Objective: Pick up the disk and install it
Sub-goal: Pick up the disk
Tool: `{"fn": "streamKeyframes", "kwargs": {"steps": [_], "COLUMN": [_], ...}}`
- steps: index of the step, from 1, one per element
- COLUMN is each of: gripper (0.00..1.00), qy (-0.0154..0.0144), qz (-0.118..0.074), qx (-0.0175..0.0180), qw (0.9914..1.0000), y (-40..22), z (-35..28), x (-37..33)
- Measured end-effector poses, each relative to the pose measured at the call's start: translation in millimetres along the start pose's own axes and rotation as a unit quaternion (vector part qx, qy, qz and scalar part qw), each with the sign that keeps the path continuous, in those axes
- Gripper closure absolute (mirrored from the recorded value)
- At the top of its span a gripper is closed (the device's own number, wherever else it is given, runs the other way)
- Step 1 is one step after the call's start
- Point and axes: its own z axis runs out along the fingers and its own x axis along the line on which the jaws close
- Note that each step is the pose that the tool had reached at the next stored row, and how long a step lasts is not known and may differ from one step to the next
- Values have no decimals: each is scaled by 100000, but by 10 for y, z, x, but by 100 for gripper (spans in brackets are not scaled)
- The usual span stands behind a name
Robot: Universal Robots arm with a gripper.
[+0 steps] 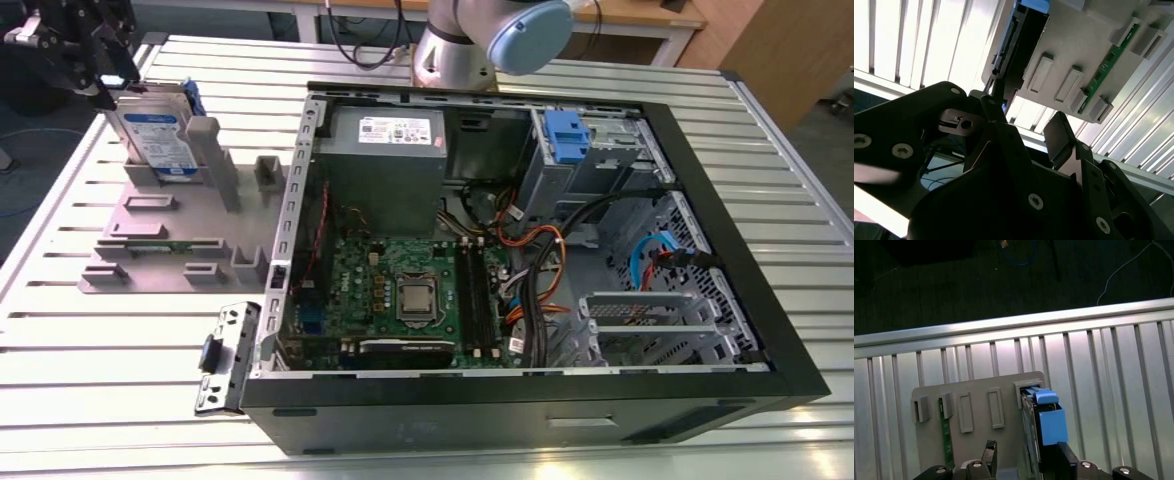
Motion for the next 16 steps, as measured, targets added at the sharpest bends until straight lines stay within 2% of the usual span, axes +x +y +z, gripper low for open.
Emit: {"fn": "streamKeyframes", "kwargs": {"steps": [2, 4, 9, 16], "gripper": [42, 42, 42, 42], "qy": [-281, -389, -327, -317], "qz": [-93, -633, -2674, -3165], "qx": [-44, -75, -156, -164], "qw": [100000, 99997, 99964, 99949], "y": [5, 8, 12, 43], "z": [4, 10, 22, 45], "x": [-9, -16, -39, -169]}}
